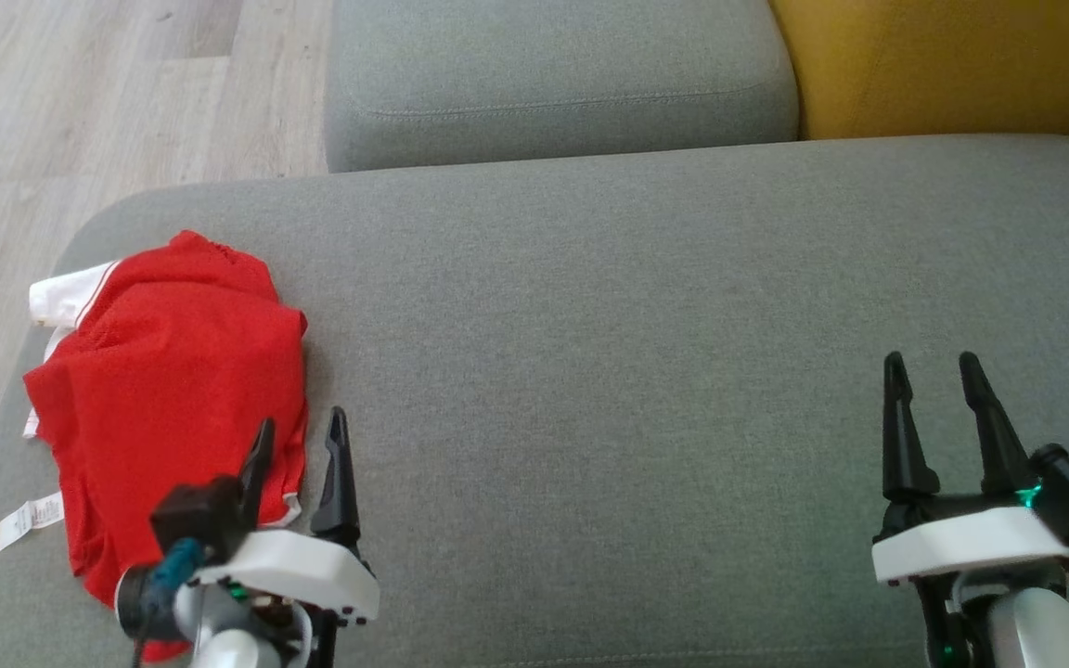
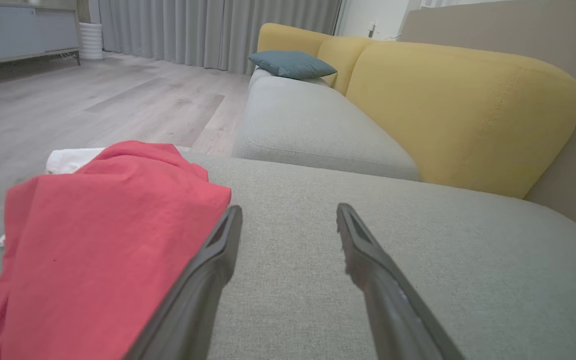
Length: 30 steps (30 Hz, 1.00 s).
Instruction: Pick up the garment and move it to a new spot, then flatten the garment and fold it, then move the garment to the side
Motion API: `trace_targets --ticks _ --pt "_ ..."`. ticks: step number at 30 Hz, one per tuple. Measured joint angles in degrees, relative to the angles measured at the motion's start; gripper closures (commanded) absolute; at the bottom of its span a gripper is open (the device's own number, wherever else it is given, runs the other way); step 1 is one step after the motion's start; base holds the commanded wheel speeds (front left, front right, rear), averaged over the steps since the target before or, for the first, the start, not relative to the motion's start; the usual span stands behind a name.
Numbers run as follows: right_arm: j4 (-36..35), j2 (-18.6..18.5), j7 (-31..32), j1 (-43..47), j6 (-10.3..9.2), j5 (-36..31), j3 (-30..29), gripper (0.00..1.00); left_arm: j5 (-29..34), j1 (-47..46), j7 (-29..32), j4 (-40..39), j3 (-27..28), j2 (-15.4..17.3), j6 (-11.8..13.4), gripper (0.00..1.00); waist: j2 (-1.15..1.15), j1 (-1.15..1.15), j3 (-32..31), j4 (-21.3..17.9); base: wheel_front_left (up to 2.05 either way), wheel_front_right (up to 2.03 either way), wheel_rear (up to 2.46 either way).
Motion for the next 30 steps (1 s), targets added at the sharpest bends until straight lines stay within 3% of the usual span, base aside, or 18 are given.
trace_targets --ticks 8,15,24,30 --pt "-1.33 -0.01 -1.49 0.0 0.01 -6.43 0.66 0.0 3.96 -0.23 -1.23 -1.37 -2.81 1.14 3.13 0.0 0.0 0.0 -0.34 0.18 0.0 0.0 0.0" --pt "-1.27 -0.02 -2.85 0.29 0.01 -3.48 0.41 0.0 3.05 0.28 -2.44 -2.9 0.05 -0.62 2.86 0.0 0.0 0.0 -0.57 0.5 0.0 0.0 0.0" --pt "7.21 -0.04 -4.27 1.79 0.01 4.02 1.82 0.0 5.88 2.93 -4.14 -0.46 3.45 -3.47 -2.1 0.0 0.0 0.0 -1.08 0.65 0.0 0.0 0.0" --pt "9.03 -0.05 -5.1 1.64 0.01 3.85 3.18 0.0 11.61 3.65 -4.8 0.82 3.74 -4.17 -3.1 0.0 0.0 0.0 -1.28 0.44 0.0 0.0 0.0"
